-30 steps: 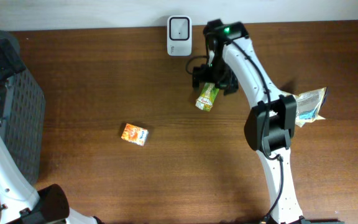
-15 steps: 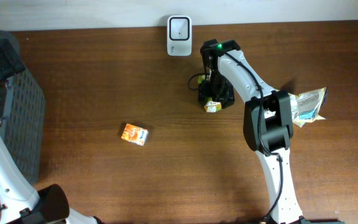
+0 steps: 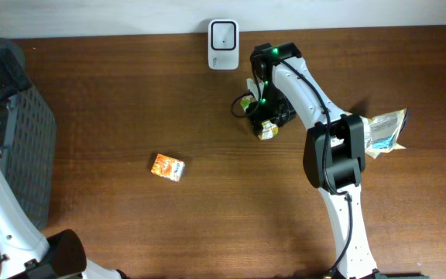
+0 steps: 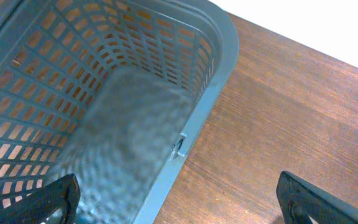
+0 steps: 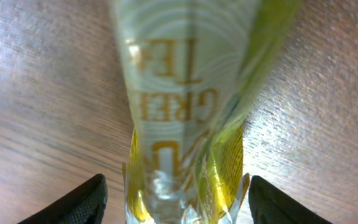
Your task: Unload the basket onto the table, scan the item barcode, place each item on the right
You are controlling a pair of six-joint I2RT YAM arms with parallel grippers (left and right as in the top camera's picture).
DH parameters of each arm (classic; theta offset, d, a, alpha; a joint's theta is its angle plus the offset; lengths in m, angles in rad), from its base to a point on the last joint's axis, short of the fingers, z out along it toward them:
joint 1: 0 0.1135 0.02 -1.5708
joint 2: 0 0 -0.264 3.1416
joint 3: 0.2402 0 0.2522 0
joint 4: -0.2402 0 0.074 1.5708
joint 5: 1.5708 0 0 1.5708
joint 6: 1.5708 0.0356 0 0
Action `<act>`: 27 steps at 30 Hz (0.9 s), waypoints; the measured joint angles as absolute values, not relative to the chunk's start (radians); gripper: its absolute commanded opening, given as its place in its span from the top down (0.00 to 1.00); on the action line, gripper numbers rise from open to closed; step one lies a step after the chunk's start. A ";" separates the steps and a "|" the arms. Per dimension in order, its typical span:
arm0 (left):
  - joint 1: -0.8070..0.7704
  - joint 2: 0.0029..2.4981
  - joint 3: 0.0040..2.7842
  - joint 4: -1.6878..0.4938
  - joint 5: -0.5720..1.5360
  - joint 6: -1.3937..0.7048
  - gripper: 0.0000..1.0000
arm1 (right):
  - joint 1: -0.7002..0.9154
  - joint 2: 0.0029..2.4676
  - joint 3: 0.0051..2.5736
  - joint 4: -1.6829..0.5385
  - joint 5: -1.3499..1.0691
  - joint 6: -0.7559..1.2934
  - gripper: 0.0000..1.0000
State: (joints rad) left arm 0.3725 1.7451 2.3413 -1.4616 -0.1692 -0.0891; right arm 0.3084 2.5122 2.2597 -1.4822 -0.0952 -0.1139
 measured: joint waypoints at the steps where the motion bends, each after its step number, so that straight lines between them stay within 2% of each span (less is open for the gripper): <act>1: 0.373 1.745 2.341 -1.462 -0.169 -0.089 0.01 | 0.308 2.512 2.260 -1.482 -0.095 -0.127 0.42; 5: 0.373 1.745 2.341 -1.462 -0.169 -0.089 0.01 | 0.308 2.512 2.260 -1.481 -0.111 -0.153 0.67; 8: 0.373 1.745 2.341 -1.462 -0.169 -0.089 0.01 | 0.308 2.512 2.259 -1.475 -0.119 -0.159 0.73; 9: 0.373 1.745 2.341 -1.462 -0.169 -0.089 0.01 | 0.308 2.512 2.259 -1.470 -0.122 -0.162 0.87; 11: 0.373 1.745 2.341 -1.462 -0.169 -0.089 0.01 | 0.308 2.512 2.259 -1.466 -0.127 -0.160 0.96; 17: 0.373 1.745 2.341 -1.462 -0.169 -0.089 0.01 | 0.305 2.503 2.259 -1.445 -0.218 -0.161 0.96; 24: 0.373 1.745 2.341 -1.462 -0.169 -0.089 0.01 | 0.307 2.503 2.259 -1.449 -0.446 -0.243 0.96; 25: 0.373 1.745 2.341 -1.462 -0.169 -0.089 0.01 | 0.307 2.503 2.259 -1.445 -0.463 -0.250 0.93; 26: 0.373 1.745 2.341 -1.462 -0.169 -0.089 0.01 | 0.308 2.503 2.259 -1.438 -0.468 -0.254 0.87; 27: 0.373 1.745 2.341 -1.462 -0.169 -0.089 0.01 | 0.309 2.503 2.258 -1.427 -0.464 -0.250 0.72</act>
State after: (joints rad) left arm 0.3729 1.7451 2.3413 -1.4616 -0.1692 -0.0895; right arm 0.3092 2.5031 2.2578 -1.4269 -0.4644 -0.2504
